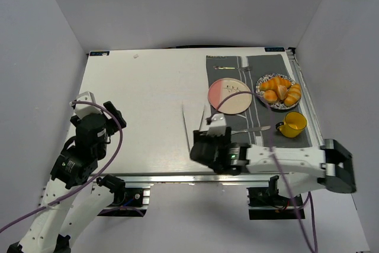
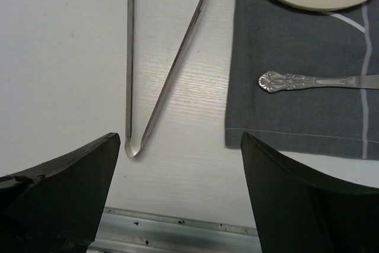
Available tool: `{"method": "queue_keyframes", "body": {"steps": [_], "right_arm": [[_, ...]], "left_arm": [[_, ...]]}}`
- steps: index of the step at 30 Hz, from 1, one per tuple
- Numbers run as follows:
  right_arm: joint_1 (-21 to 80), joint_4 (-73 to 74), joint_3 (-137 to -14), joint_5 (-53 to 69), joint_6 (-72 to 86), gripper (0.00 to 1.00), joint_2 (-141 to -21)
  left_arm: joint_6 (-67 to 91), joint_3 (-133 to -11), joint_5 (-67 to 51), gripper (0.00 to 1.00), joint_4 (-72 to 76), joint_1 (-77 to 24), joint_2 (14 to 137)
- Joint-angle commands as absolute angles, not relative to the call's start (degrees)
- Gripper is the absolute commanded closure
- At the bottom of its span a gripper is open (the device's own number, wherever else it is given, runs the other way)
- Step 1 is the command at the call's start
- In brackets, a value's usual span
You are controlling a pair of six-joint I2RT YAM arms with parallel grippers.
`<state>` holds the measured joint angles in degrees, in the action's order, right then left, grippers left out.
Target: Place the bread
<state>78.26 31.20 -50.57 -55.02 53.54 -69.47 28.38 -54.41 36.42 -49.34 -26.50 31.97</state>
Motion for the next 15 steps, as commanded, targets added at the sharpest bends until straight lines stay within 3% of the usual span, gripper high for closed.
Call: {"method": "queue_keyframes", "body": {"steps": [1, 7, 15], "right_arm": [[81.47, 25.4, -54.04, -67.76, 57.55, 0.11, -77.5], [80.69, 21.28, -59.85, -64.08, 57.57, 0.11, -87.8], [74.45, 4.33, -53.79, -51.68, 47.57, 0.11, -88.42]], "left_arm": [[28.83, -54.75, 35.42, 0.07, -48.25, -26.81, 31.99], [28.3, -54.15, 34.98, 0.07, -49.66, -26.72, 31.64], [28.92, -53.35, 34.02, 0.07, -49.66, -26.81, 30.15]]}}
